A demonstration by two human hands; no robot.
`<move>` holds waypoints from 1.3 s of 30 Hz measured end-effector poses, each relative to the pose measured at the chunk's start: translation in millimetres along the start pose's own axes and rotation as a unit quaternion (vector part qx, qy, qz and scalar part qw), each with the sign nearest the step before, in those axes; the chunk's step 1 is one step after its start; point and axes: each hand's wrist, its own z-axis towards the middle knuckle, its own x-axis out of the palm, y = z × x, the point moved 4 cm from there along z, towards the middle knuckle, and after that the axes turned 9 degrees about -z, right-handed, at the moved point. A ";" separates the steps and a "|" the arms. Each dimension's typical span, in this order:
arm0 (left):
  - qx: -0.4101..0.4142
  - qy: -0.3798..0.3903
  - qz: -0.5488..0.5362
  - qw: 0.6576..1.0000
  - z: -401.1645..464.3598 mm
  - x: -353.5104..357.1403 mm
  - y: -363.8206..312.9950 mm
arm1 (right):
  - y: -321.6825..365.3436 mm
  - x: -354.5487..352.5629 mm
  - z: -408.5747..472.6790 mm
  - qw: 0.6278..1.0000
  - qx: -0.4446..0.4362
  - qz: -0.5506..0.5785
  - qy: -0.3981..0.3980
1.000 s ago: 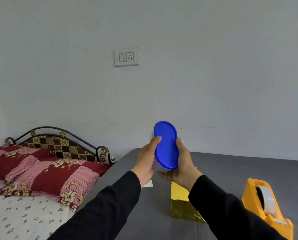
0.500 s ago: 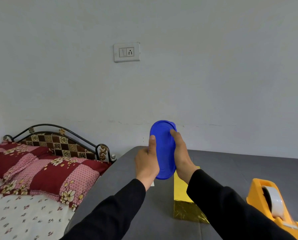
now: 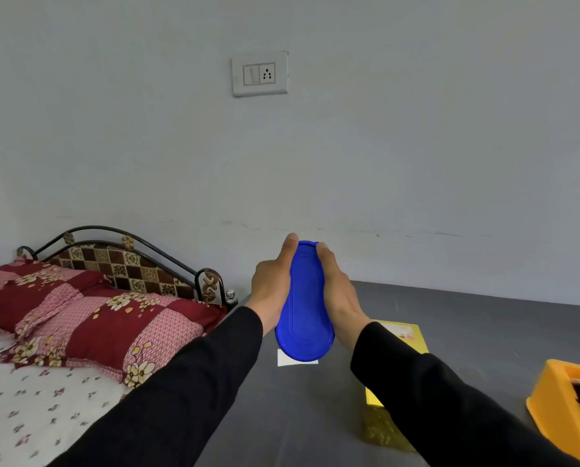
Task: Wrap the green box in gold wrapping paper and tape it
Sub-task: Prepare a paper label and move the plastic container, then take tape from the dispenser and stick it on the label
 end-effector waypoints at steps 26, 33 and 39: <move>-0.071 -0.133 0.190 0.970 239.8 -28.3 137.4 | -116.7 63.5 256.2 0.987 0.133 -0.083 0.035; 0.110 -0.159 0.252 0.948 186.1 -7.7 116.9 | -97.6 20.4 223.3 0.990 0.103 -0.093 0.027; 0.143 -0.031 0.155 0.977 94.0 62.9 81.8 | -57.4 -60.6 127.1 0.992 0.103 -0.017 -0.067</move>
